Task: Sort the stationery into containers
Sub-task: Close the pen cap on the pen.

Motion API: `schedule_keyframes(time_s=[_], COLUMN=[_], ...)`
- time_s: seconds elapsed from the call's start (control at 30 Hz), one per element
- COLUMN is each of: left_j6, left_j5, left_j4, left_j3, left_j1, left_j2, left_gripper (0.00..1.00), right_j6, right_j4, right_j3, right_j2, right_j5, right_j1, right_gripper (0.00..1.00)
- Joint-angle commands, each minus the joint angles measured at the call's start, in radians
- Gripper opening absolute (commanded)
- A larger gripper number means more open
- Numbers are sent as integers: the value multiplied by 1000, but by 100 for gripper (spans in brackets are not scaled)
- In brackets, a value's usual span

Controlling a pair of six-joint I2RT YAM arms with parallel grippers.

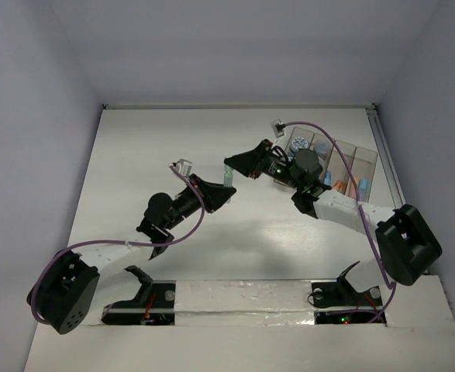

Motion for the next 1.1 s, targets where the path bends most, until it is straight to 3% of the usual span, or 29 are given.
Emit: schedule_keyframes(time_s=[0.0, 0.27, 0.8, 1.07], left_j6=[-19, -33, -26, 40], left_j5=[2, -29, -42, -67], left_j4=[66, 74, 56, -19], left_j3=[40, 54, 86, 129], left_j1=[5, 5, 5, 14], left_j2=[-14, -52, -84, -124], left_gripper=[0, 0, 0, 0], right_j6=[-26, 3, 15, -21], right_j4=[127, 280, 305, 78], right_j3=[-22, -105, -166, -142], right_j2=[-28, -45, -58, -100], right_j5=[-31, -25, -88, -139], right_j1=[26, 45, 72, 81], right_gripper=[0, 0, 0, 0])
